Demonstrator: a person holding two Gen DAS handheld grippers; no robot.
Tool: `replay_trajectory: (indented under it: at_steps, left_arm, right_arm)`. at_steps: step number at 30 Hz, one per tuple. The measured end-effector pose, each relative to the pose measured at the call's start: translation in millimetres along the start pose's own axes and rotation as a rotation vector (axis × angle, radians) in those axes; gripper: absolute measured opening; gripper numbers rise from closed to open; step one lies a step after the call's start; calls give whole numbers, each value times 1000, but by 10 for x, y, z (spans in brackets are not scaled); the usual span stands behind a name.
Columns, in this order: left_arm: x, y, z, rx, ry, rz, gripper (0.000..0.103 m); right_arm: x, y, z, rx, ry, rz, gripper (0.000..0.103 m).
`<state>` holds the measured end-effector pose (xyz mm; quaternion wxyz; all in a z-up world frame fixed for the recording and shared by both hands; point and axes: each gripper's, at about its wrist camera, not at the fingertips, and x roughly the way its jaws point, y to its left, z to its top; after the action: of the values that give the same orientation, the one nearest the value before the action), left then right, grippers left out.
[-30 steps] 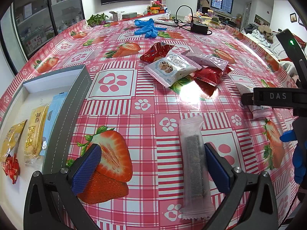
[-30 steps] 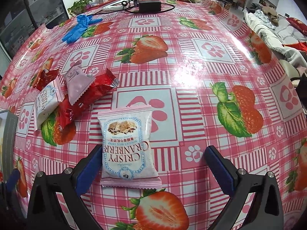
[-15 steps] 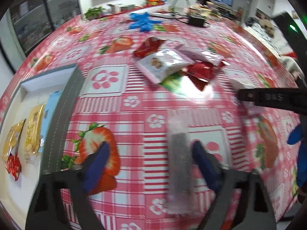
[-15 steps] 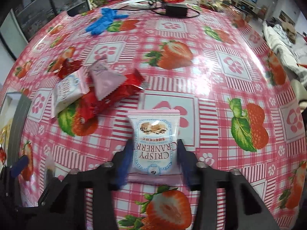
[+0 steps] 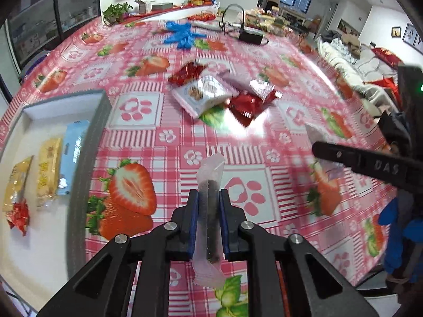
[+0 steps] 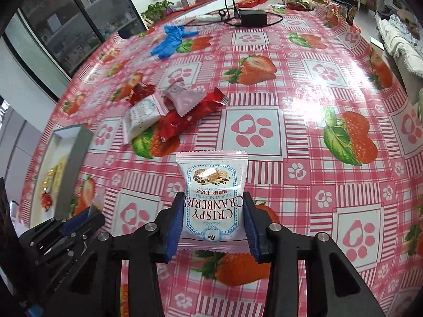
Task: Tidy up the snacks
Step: 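Carry both packets over the white tray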
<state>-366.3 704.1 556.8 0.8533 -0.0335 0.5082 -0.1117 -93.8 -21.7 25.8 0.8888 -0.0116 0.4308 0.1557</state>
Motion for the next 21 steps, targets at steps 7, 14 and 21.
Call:
replay_trajectory:
  at_steps: [7, 14, 21]
  left_arm:
    - [-508, 123, 127, -28, -82, -15, 17]
    - [-885, 280, 274, -42, -132, -13, 17]
    - [-1368, 558, 485, -54, -203, 22, 17]
  right_arm:
    - [-226, 95, 6, 11, -41, 57, 43]
    - [-404, 270, 23, -3, -73, 112, 43]
    - [-594, 627, 132, -64, -106, 169, 43]
